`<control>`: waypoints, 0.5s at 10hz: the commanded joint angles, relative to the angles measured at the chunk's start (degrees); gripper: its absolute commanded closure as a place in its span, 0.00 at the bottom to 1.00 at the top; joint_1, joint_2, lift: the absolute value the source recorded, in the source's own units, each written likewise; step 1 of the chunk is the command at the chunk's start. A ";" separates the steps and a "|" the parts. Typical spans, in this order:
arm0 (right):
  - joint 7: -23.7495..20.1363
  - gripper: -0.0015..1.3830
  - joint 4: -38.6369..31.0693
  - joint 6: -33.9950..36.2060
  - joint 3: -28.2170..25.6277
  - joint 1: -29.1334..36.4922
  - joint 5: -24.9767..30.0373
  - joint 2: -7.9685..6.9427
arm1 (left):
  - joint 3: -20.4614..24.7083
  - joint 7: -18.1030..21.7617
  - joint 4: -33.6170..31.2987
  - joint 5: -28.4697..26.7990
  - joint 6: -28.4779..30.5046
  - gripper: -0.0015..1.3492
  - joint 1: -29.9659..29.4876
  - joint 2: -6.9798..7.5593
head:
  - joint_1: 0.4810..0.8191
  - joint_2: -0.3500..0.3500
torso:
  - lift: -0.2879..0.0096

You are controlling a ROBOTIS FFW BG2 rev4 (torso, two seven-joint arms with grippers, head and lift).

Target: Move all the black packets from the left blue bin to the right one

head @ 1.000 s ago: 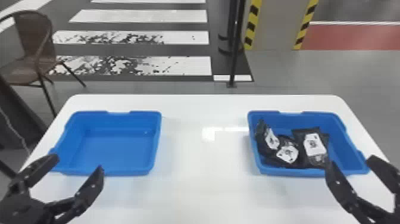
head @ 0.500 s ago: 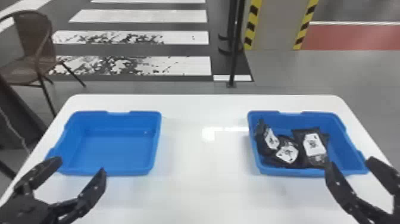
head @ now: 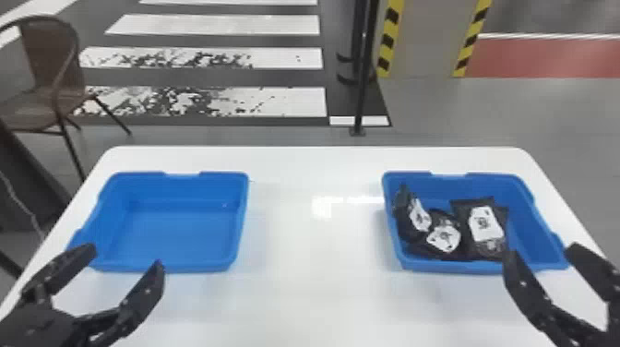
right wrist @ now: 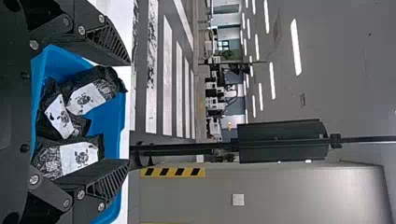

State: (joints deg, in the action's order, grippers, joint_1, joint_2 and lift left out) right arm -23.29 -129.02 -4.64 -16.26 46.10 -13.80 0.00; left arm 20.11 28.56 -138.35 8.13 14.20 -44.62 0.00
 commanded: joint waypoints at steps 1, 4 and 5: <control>0.00 0.22 0.00 0.00 -0.08 -0.12 -0.14 -0.05 | -0.11 0.00 0.05 0.09 0.14 0.09 0.04 -0.15 | 0.63 0.50 | 0.50; 0.00 0.22 0.00 0.00 0.04 -0.12 -0.25 -0.05 | -0.11 0.00 0.05 0.21 0.29 0.09 0.04 -0.15 | 0.63 0.49 | 0.50; 0.00 0.22 0.00 0.00 0.04 -0.12 -0.37 -0.05 | -0.11 0.00 0.05 0.32 0.14 0.09 0.04 -0.15 | 0.63 0.49 | 0.50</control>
State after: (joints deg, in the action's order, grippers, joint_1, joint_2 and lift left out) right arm -23.28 -129.01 -4.64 -16.26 45.98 -14.12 0.00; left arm 19.99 28.56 -138.30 8.38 14.46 -44.57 0.00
